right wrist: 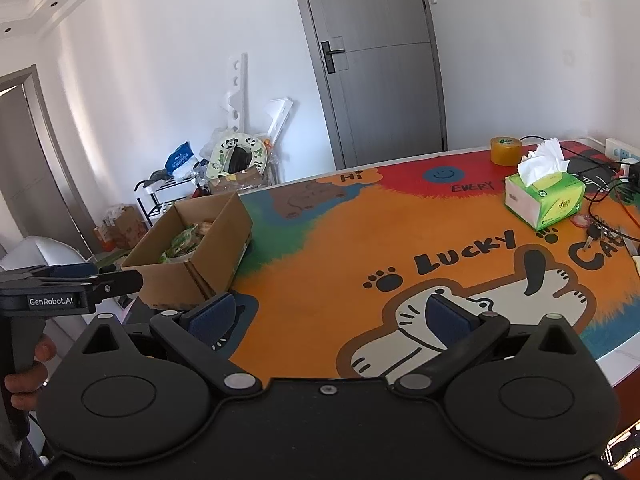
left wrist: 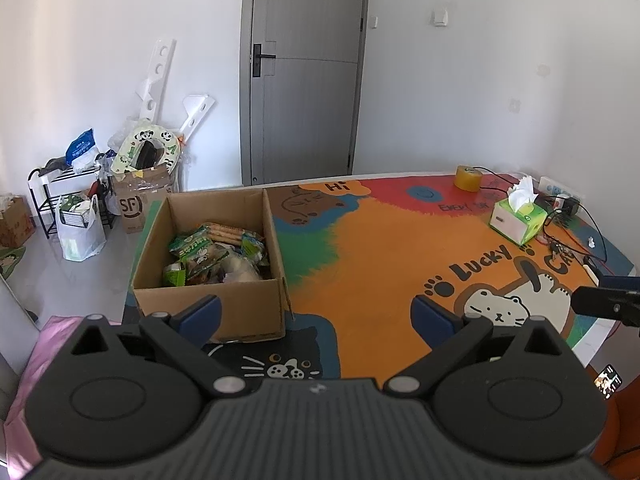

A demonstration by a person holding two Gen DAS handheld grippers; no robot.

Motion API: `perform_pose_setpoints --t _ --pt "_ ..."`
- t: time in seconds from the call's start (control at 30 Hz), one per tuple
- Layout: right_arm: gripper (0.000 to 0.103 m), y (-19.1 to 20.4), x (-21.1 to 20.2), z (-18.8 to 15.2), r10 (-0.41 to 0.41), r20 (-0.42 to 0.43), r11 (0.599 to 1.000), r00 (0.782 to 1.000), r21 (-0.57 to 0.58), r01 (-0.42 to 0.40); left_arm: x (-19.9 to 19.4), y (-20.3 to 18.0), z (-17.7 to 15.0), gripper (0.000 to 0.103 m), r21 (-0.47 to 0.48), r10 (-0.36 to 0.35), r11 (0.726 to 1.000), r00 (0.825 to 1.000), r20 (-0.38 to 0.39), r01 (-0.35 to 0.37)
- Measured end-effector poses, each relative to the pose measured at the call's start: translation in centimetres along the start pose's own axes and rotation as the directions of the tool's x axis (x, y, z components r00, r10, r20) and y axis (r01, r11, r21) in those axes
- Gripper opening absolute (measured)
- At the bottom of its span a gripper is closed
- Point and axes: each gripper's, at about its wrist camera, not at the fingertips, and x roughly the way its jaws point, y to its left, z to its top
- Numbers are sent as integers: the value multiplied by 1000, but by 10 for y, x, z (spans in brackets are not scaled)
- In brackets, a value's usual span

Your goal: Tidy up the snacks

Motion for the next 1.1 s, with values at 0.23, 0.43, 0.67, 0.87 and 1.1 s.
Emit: perform_pose_setpoints --t 0.23,0.43,0.67,0.87,1.1 --pt "103 -2 1 0 -4 -1 1000 1000 3 4 0 0 0 100 -1 2 1000 1000 0 -2" --pt "103 -2 3 -1 -8 -7 1000 1000 3 8 1 -1 0 100 -6 3 1000 1000 -2 -3" --pt "103 -3 3 -3 -17 -1 1000 1000 6 17 1 -1 -2 100 -15 -5 1000 1000 -6 5" --pt "103 -3 1 -2 -16 5 1000 1000 0 16 0 -1 -1 100 -7 -10 1000 1000 -8 10" --pt "103 -3 0 -2 -16 4 1000 1000 0 16 0 2 0 100 -12 -9 1000 1000 -8 9"
